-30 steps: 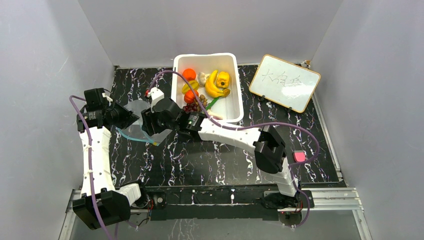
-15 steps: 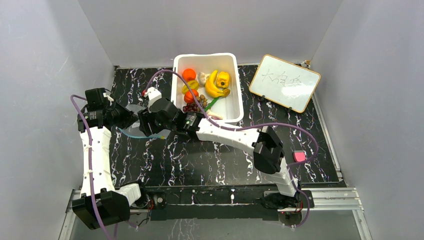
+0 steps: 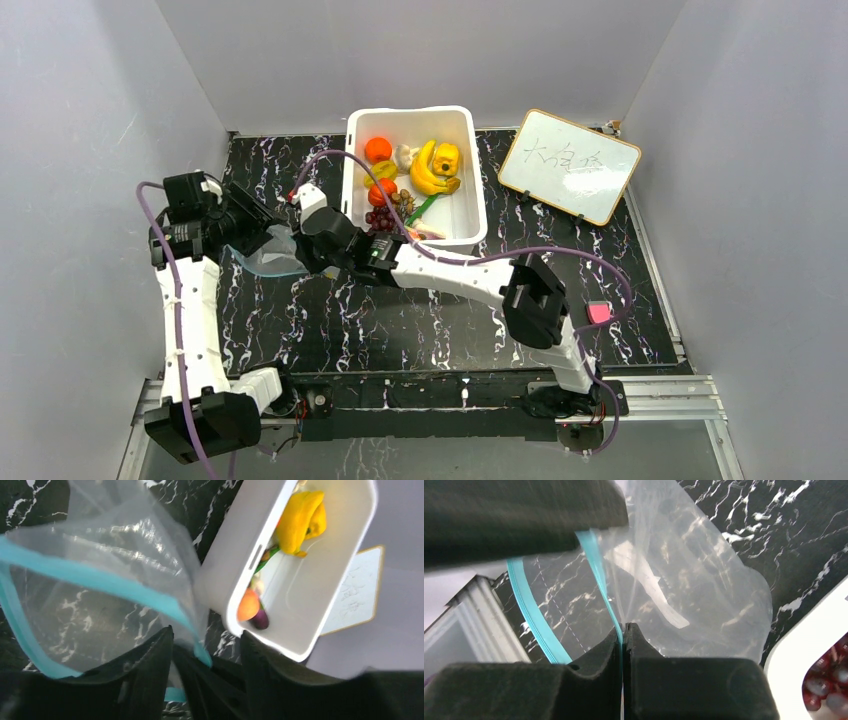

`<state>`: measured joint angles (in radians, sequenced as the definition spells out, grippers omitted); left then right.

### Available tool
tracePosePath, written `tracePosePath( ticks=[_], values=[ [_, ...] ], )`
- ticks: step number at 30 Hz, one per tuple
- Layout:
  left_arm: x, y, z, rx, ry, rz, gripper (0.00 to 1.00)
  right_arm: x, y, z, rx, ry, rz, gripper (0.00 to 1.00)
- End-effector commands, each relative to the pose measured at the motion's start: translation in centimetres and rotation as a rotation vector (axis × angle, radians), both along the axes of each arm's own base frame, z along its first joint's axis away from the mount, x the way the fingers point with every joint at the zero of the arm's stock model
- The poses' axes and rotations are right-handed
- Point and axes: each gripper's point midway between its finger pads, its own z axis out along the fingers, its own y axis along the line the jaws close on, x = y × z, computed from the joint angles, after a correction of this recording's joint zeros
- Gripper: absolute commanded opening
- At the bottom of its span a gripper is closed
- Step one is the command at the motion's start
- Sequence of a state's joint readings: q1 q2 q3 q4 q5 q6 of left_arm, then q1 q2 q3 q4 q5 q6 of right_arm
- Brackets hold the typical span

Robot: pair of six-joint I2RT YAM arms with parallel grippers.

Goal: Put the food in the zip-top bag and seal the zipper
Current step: Pick up the zipper food storage bag from the bin, then open the zipper of the food storage bag.

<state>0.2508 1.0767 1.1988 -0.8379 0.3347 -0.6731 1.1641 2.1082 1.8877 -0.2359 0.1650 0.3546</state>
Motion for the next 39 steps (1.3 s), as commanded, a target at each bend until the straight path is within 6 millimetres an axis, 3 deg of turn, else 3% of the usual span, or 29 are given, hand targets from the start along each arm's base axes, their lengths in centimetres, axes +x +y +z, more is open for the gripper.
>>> tracePosePath(
  ticks=[1, 2, 6, 10, 15, 18, 21, 27, 31, 35, 39],
  values=[
    [-0.2, 1.1, 4.7, 0.147, -0.126, -0.013, 0.61, -2.6, -1.0, 7.4, 0.210, 0.068, 0.037, 0.00],
    [-0.2, 0.9, 6.2, 0.179, -0.163, -0.029, 0.66, -3.3, -1.6, 7.0, 0.221, 0.128, 0.026, 0.00],
    [-0.2, -1.0, 9.2, 0.162, -0.256, -0.103, 0.75, -4.6, -3.4, 6.9, 0.238, 0.224, 0.002, 0.00],
    [-0.3, -3.4, 10.9, 0.126, -0.337, -0.216, 0.76, -5.3, -5.1, 8.2, 0.277, 0.314, -0.033, 0.00],
    [-0.7, -6.0, 13.6, 0.091, -0.434, -0.338, 0.74, -5.3, -7.6, 11.9, 0.386, 0.367, -0.094, 0.00],
    [-1.1, -6.9, 16.3, 0.098, -0.523, -0.378, 0.74, -4.9, -9.2, 12.1, 0.425, 0.401, -0.177, 0.00],
    [-1.3, -8.1, 17.5, 0.077, -0.568, -0.440, 0.74, -4.6, -11.0, 11.6, 0.447, 0.427, -0.262, 0.00],
    [-1.4, -9.5, 14.5, 0.000, -0.507, -0.509, 0.75, -3.8, -13.7, 10.1, 0.491, 0.443, -0.401, 0.00],
    [-3.0, -9.4, 13.9, -0.008, -0.498, -0.472, 0.77, -3.6, -13.3, 9.8, 0.506, 0.458, -0.409, 0.00],
    [-2.8, -7.9, 8.6, 0.000, -0.350, -0.352, 0.78, -2.8, -12.8, 10.2, 0.526, 0.442, -0.425, 0.00],
    [-3.2, -8.9, 5.8, -0.090, -0.275, -0.366, 0.78, -2.3, -11.9, 10.1, 0.545, 0.430, -0.421, 0.00]
  ],
)
